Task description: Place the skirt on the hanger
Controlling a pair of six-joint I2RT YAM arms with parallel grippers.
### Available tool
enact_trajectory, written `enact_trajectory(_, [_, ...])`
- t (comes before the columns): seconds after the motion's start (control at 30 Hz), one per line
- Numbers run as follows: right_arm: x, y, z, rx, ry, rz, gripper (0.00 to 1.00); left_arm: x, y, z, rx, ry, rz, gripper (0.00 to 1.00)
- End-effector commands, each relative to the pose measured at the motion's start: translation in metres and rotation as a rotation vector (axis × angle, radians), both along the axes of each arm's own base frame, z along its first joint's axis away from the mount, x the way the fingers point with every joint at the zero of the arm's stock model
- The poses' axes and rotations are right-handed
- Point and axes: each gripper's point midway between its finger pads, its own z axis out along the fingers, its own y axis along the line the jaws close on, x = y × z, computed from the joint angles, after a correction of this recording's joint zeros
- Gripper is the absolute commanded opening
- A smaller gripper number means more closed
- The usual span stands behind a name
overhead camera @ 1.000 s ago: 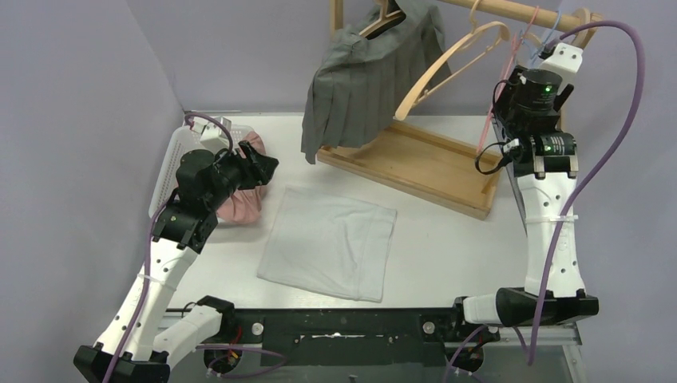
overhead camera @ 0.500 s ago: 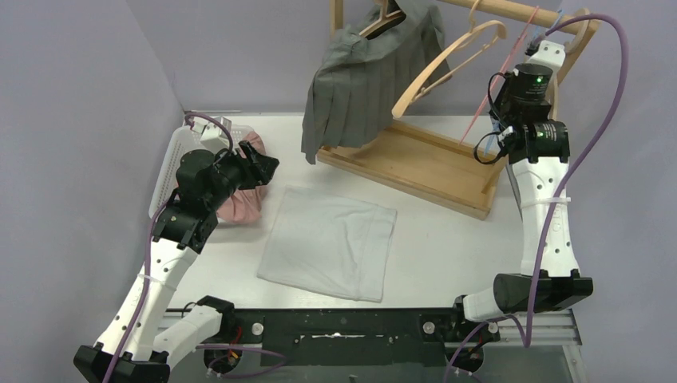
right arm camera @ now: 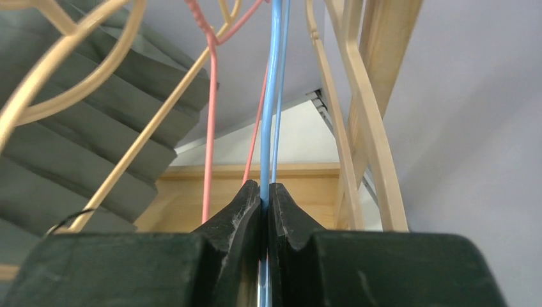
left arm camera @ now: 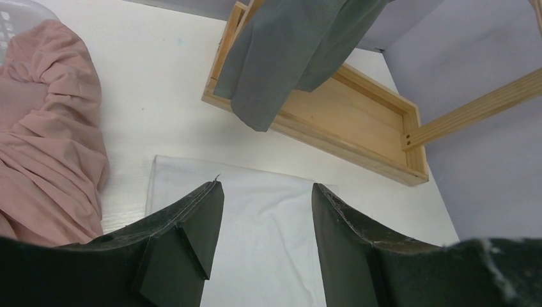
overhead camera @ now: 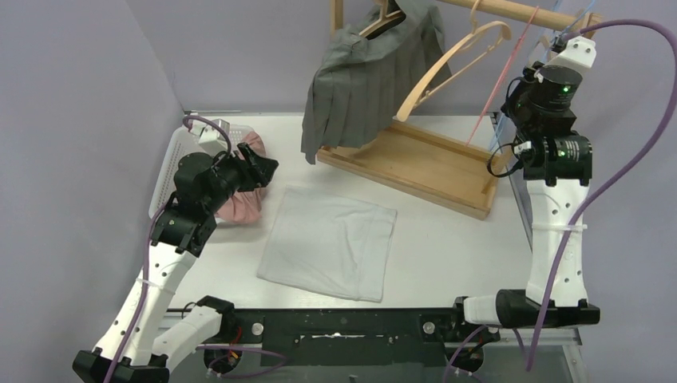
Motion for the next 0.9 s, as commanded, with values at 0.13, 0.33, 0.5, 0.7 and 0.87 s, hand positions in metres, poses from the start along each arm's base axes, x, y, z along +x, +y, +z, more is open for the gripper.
enact_trajectory(0.13, [-0.056, 0.023, 0.028, 0.064, -0.099, 0.119, 0.0, -0.004, 0.0, 0.022, -0.037, -0.062, -0.004, 0.53])
enact_trajectory(0.33, [-0.1, 0.04, 0.005, 0.09, -0.068, 0.21, 0.0, -0.01, -0.003, 0.016, -0.058, -0.039, -0.02, 0.53])
enact_trajectory(0.5, [-0.133, 0.057, -0.03, 0.149, -0.023, 0.287, 0.0, -0.017, -0.002, 0.0, -0.067, 0.01, -0.021, 0.59])
enact_trajectory(0.7, [-0.159, 0.076, -0.099, 0.29, 0.087, 0.327, 0.0, -0.028, -0.007, -0.016, -0.097, 0.045, -0.053, 0.69])
enact_trajectory(0.87, [-0.17, 0.09, -0.151, 0.392, 0.184, 0.35, 0.0, -0.036, -0.019, -0.027, -0.139, 0.072, -0.112, 0.7])
